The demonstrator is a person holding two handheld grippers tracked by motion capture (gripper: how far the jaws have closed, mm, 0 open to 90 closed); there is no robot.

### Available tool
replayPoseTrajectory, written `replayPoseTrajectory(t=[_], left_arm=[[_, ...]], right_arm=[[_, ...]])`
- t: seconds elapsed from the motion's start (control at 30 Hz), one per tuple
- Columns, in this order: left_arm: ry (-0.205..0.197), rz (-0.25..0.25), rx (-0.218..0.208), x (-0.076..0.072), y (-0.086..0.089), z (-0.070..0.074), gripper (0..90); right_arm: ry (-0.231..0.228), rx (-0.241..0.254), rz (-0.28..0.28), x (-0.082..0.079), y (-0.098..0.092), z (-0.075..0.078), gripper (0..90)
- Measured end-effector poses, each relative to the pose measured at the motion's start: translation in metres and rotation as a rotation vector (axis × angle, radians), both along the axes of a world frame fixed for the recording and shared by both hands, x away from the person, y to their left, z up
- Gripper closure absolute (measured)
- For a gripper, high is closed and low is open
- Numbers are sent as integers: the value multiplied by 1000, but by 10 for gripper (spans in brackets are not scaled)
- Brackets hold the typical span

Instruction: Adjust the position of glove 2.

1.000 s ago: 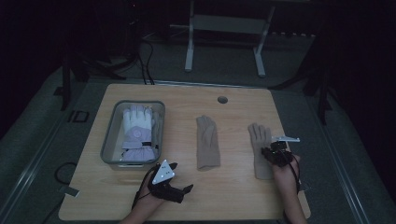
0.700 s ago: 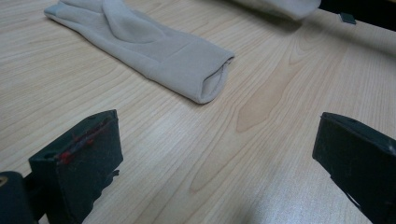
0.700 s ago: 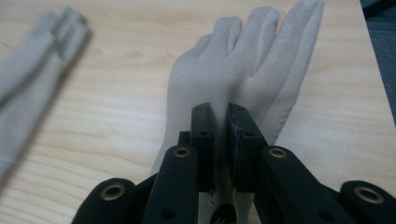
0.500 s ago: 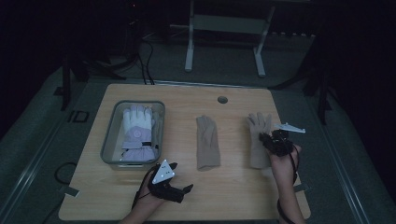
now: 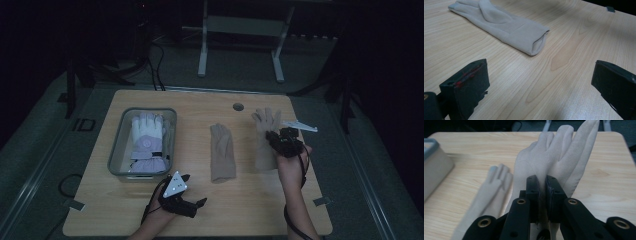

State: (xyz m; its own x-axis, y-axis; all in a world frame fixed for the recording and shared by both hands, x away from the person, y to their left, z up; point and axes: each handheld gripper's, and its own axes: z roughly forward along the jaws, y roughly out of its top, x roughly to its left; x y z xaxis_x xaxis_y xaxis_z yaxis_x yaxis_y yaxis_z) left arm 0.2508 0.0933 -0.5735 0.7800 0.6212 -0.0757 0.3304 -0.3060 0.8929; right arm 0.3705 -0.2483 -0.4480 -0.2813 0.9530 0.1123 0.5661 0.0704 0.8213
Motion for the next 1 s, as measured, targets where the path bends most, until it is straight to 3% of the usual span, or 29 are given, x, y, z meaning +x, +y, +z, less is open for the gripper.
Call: replayPoseTrajectory(t=[0.4, 0.6, 0.8, 1.0], left_arm=[[0, -1, -3, 0, 0, 0, 16], [-2, -4, 0, -1, -1, 0, 16], [-3, -9, -1, -1, 0, 0, 16], [-4, -12, 2, -1, 0, 0, 16]], right_arm=[[10, 7, 82, 9, 56, 2, 821], [26, 13, 97, 15, 82, -2, 821], [67, 7, 127, 21, 104, -16, 821], [131, -5, 129, 28, 113, -40, 819]])
